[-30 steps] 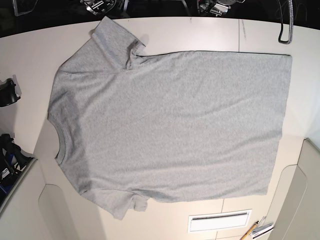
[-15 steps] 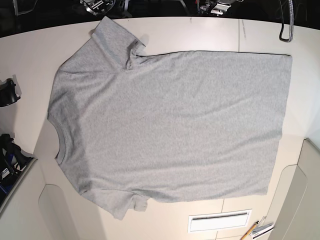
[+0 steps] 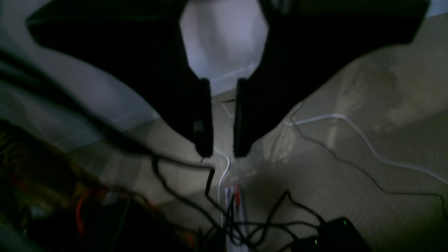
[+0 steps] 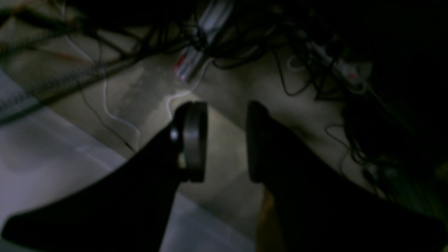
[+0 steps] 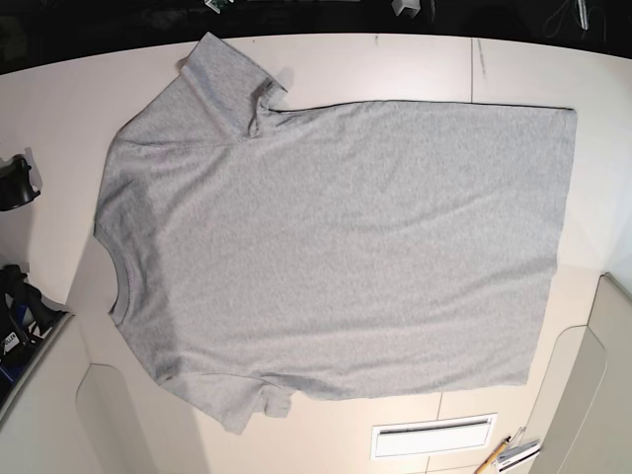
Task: Fold the T-shirt properly
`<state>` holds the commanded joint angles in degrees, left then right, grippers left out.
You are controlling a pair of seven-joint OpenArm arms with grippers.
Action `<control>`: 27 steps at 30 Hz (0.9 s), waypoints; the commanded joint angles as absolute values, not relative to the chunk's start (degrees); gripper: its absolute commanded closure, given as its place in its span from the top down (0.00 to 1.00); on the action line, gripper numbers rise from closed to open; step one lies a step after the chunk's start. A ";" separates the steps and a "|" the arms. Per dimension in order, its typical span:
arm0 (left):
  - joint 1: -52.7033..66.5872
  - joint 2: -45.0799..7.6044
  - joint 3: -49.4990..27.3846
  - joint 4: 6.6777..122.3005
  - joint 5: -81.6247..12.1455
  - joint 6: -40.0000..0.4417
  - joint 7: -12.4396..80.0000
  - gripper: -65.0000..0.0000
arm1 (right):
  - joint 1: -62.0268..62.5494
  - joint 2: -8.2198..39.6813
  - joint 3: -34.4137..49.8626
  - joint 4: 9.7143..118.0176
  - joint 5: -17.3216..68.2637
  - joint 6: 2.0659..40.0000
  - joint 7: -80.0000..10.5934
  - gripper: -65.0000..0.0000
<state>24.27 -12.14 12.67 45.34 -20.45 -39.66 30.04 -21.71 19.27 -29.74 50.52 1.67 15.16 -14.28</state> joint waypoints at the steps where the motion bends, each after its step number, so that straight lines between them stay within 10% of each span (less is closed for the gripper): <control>1: 25.78 -13.10 12.67 46.96 -21.63 -39.66 30.04 0.22 | -23.29 20.51 -29.67 53.28 2.85 15.14 -15.44 0.29; 13: 43.48 -15.29 -7.51 72.60 -24.69 -40.00 34.92 0.22 | -44.69 34.20 -15.00 91.66 10.37 15.42 -23.94 0.29; 24: 55.83 -15.29 -21.21 98.08 -31.14 -40.00 41.65 0.24 | -51.48 34.89 5.80 108.66 30.28 25.15 -36.45 0.33; 27: 58.06 -15.29 -24.91 101.62 -32.25 -40.00 41.63 0.37 | -51.46 34.92 10.37 111.33 35.11 27.03 -37.87 0.33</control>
